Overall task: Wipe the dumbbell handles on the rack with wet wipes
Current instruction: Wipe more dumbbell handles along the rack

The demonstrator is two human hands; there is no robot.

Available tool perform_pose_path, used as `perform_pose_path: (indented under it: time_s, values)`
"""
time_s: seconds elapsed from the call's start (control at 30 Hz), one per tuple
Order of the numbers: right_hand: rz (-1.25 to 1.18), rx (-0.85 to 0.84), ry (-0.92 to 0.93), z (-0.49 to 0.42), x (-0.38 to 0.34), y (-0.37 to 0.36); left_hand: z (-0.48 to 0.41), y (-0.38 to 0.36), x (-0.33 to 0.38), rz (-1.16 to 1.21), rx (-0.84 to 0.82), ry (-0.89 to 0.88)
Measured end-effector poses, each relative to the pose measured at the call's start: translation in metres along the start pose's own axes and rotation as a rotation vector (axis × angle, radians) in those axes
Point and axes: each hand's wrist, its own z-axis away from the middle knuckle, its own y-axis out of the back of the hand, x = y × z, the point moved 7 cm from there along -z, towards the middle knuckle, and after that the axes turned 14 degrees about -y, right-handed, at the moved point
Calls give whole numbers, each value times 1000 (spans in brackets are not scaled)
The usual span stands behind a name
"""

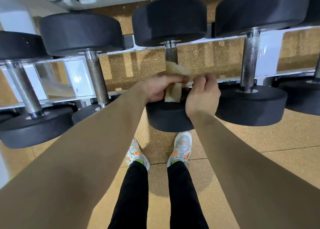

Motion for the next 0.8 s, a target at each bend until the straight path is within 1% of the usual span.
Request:
perform_pose_path:
  time_s: [0.2, 0.27, 0.33, 0.4, 0.43, 0.57, 0.67, 0.73, 0.8]
  values:
    - [25, 2, -15, 0, 0, 0, 10, 2, 15, -535, -49, -93]
    - [30, 4, -16, 0, -1, 1, 14, 0, 13, -721, -19, -72]
    - [33, -1, -21, 0, -1, 1, 16, -1, 11, -811, 19, -36]
    - [37, 2, -23, -1, 0, 0, 11, 1, 11, -771, 107, -26]
    - [35, 7, -21, -1, 0, 1, 8, 1, 13, -711, 161, -22]
    - [30, 22, -12, -2, 0, 1, 0, 4, 2, -275, 396, 29]
    - [30, 23, -11, -1, 0, 2, -9, 5, 21, -95, 492, -26]
    - [39, 17, -12, -1, 0, 1, -18, 9, 47, -38, 536, -121]
    - [36, 17, -14, 0, 0, 1, -20, 10, 62, -33, 560, -193]
